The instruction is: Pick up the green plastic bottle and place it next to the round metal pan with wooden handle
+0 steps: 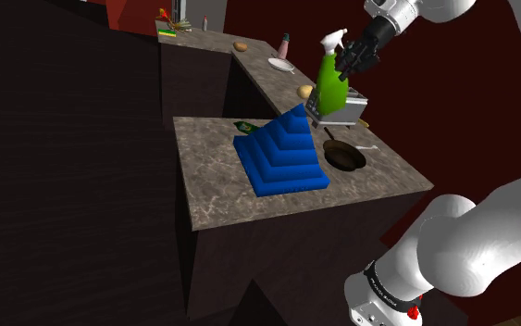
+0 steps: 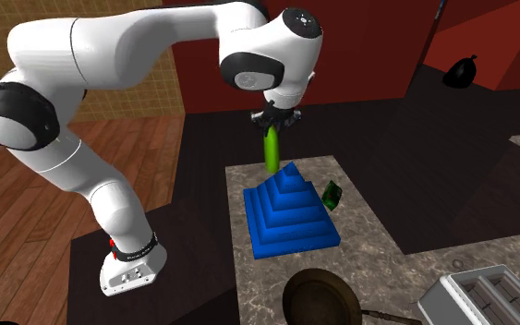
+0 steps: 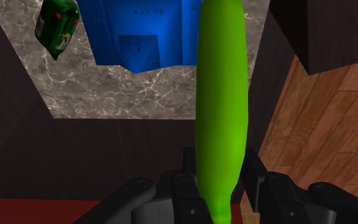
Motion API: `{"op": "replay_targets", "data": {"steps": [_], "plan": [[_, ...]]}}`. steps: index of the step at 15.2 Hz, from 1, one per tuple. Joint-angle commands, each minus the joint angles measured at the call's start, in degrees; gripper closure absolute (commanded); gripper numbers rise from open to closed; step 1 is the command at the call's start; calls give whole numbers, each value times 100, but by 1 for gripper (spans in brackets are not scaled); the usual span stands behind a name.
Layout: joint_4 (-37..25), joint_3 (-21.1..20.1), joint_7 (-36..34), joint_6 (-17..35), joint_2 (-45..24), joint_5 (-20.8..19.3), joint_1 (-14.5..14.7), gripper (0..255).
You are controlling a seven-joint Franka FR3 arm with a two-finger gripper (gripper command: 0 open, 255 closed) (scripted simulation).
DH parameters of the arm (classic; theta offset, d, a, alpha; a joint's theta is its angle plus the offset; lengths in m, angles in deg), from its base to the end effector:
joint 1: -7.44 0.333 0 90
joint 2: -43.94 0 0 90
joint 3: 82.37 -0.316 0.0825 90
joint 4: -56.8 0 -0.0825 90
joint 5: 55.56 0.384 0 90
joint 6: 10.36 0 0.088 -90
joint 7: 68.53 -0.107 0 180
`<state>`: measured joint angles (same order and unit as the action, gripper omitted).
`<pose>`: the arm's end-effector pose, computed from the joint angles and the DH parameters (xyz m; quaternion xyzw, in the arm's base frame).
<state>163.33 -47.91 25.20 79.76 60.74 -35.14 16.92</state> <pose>0.4301 -0.2012 0.6232 -0.7932 -0.5515 -0.2091 0.1515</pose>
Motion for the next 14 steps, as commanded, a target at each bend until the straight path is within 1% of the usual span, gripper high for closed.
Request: {"op": "replay_targets", "data": {"steps": [1,8,14], "plan": [[73,137,190,-136,143,-125,-113,255],[-87,781,948,-727,286,-458,-426,255],[-504,1515,1757,-1276,98,-640,-597,255]]}}
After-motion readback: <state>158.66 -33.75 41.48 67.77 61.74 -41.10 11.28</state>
